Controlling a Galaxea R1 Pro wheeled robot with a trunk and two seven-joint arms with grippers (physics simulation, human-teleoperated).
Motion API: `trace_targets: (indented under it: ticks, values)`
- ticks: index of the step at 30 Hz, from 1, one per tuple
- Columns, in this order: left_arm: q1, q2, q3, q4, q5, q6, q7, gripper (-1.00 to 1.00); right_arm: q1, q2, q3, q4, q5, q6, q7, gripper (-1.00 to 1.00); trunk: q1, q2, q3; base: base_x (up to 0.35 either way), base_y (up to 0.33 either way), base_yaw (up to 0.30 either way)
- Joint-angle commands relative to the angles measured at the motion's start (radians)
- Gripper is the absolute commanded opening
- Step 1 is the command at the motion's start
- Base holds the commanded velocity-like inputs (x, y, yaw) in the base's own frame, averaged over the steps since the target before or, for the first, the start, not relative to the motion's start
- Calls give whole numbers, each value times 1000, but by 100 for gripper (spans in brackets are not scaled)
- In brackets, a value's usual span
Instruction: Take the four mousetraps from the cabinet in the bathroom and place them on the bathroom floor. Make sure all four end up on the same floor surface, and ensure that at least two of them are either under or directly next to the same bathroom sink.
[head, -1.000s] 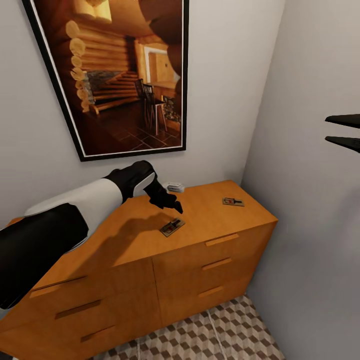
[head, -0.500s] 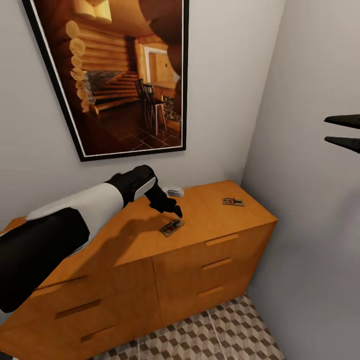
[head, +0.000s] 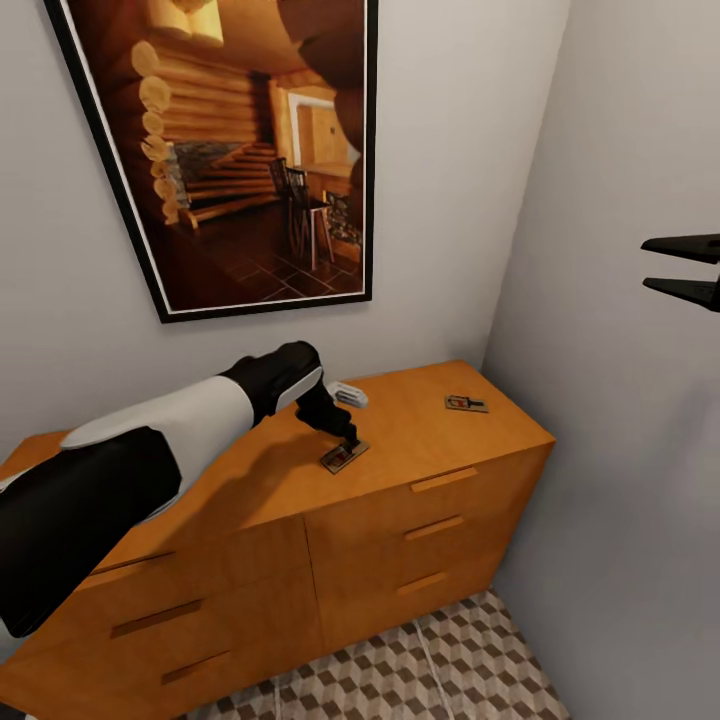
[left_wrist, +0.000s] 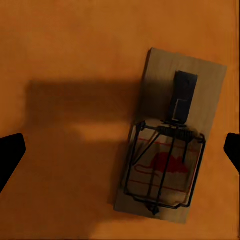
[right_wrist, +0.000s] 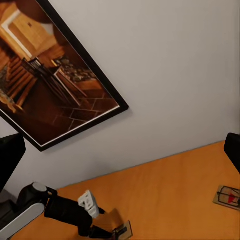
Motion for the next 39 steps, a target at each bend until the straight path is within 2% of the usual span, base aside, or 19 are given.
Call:
trace_targets:
  ticks: [1, 7, 21, 30, 39]
  values:
    - [-1, 0, -6, -9, -7, 0, -6, 100, -2, -1, 2, 1, 6, 2, 7, 100, 0, -1, -1, 0, 0, 0]
    - [1, -3, -11, -48, -7, 0, 10, 100, -2, 0, 4, 1, 6, 2, 7, 100, 0, -1, -1, 0, 0, 0]
    - [2, -7, -12, -79, -5, 1, 76, 100, -2, 0, 4, 1, 5, 2, 6, 100, 0, -1, -1, 0, 0, 0]
    - [3, -8, -12, -159, -3, 1, 86, 100, -2, 0, 4, 1, 6, 2, 7, 100, 0, -1, -1, 0, 0, 0]
    - [4, -8, -12, -175, -3, 1, 88, 100, -2, 0, 4, 1, 6, 2, 7, 100, 0, -1, -1, 0, 0, 0]
